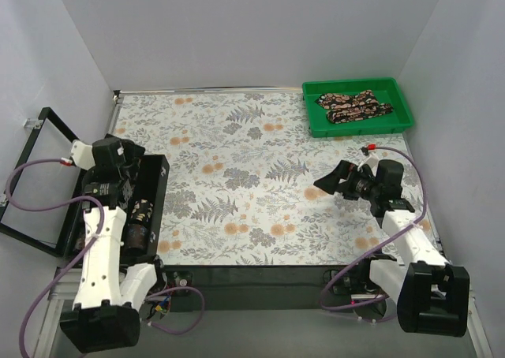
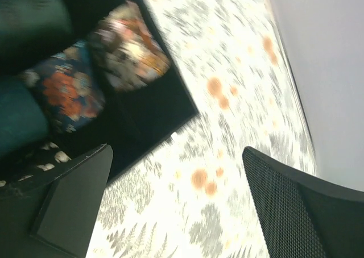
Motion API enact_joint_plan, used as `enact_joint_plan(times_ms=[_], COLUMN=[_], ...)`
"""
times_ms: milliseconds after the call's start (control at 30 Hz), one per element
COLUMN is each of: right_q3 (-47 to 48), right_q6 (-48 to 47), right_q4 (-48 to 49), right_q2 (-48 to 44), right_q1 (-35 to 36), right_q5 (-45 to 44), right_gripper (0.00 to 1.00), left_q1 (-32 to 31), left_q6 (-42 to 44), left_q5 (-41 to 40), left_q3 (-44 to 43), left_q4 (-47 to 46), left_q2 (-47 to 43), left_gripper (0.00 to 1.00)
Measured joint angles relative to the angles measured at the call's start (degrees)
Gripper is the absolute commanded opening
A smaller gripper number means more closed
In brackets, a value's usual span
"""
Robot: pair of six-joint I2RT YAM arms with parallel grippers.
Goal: Roll the ties
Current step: Place the rolled tie into the container
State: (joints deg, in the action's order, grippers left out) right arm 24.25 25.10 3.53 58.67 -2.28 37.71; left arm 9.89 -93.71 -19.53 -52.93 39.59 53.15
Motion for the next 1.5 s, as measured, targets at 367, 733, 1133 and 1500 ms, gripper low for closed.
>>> enact_joint_plan(times_ms=[367, 733, 1133, 1500], right_q3=[9.01, 27.80, 26.49, 25.81], right_q6=[-2.36, -11.76, -15.80, -17.92], right_q4=[-18.25, -34.73, -41.00, -41.00], right_q2=[-15.21, -28.09, -31.67, -33.92], right_q1=[0.00, 3.41, 6.60, 8.85], right_q5=[-9.33, -28.94, -42.18, -48.24], right_gripper=[0.98, 0.98, 0.98, 0.99], left_q1=[-20.28, -23.41, -23.52, -23.54], left_q6=[16.06, 24.48, 28.24, 27.65], left_q5=[0.15, -6.95, -9.84, -14.58], left_q3=[-7.98, -8.22, -5.75, -2.78], left_q4=[9.01, 12.33, 8.39, 7.17], left_q2=[-19.74, -51.43, -53.13, -53.13], left_gripper=[0.98, 0.98, 0.98, 0.98])
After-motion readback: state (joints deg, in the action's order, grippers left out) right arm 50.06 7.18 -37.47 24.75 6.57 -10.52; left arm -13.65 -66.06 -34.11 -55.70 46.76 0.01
